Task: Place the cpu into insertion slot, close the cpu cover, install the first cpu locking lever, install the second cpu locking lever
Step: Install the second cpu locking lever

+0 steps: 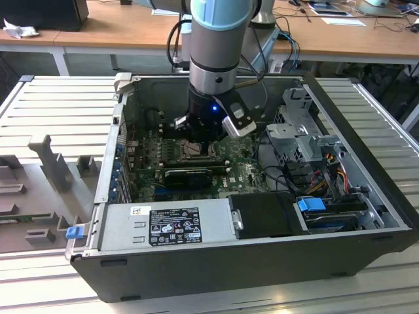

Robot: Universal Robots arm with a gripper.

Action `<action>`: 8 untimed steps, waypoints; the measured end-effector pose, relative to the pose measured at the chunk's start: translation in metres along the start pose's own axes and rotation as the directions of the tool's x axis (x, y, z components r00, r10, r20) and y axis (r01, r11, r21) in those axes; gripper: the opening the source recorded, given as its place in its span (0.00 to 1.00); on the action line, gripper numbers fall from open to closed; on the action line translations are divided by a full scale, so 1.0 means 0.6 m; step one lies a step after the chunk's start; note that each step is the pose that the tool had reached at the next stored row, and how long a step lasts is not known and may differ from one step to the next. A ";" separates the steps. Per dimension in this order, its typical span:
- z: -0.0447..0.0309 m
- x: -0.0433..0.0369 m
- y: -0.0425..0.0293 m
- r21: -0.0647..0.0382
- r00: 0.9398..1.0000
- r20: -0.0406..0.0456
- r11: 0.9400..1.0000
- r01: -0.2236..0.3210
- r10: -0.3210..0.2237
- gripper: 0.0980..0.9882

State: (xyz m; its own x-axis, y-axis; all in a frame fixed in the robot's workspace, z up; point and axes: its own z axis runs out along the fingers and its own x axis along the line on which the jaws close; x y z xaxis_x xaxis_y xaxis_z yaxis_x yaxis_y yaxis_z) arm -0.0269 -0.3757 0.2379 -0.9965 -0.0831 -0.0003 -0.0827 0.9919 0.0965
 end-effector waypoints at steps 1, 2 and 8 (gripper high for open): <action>0.000 0.006 0.000 -0.001 1.000 0.000 1.000 0.000 0.000 0.01; 0.000 0.015 -0.001 -0.002 1.000 0.000 1.000 0.000 0.000 0.01; 0.024 0.040 -0.001 -0.006 1.000 0.000 1.000 0.002 -0.002 0.01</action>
State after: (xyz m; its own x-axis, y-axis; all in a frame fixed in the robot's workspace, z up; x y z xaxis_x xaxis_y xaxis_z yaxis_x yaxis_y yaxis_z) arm -0.0510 -0.3772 0.2232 -0.9964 -0.0853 -0.0006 -0.0849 0.9912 0.1020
